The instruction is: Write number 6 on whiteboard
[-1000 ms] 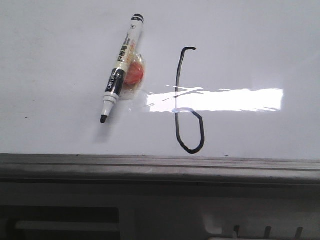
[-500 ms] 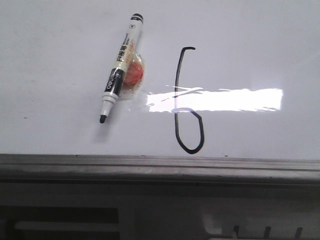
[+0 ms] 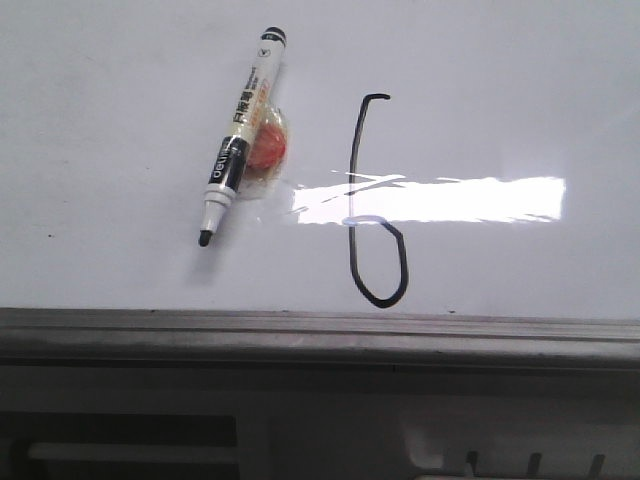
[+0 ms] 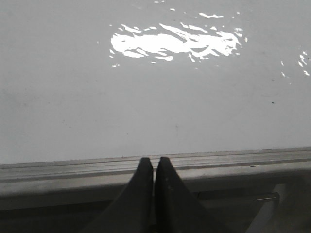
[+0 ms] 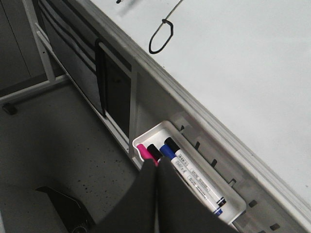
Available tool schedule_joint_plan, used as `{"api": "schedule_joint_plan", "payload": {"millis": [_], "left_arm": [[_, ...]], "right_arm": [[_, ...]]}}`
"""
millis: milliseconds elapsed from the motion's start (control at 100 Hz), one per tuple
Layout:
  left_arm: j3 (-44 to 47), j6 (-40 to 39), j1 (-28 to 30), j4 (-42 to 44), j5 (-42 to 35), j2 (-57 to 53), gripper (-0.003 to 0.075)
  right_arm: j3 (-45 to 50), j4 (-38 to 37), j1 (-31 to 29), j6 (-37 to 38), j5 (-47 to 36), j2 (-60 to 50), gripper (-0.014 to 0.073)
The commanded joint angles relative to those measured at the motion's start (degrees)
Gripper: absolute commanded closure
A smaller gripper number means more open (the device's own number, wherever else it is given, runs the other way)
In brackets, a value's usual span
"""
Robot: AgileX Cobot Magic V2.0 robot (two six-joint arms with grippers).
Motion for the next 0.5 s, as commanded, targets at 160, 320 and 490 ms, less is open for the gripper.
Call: {"api": "schedule_joint_plan", "payload": {"millis": [160,320,490], "left_arm": [[2.52,-0.59,0.22,-1.04,-2.29,-1.68,0.0739],[2.52,-0.59,0.22,-1.04,-2.29,-1.68,0.0739],[2.52,-0.59,0.22,-1.04,-2.29,-1.68,0.0739]], "right_arm": [[-1.16,-0.45,-0.26,-0.12,-3.65,-0.74,0.0658],[-1.16,-0.45,-0.26,-0.12,-3.65,-0.74,0.0658],[-1.16,-0.45,-0.6,-0.12,-3.54,-0.74,0.0658]]}}
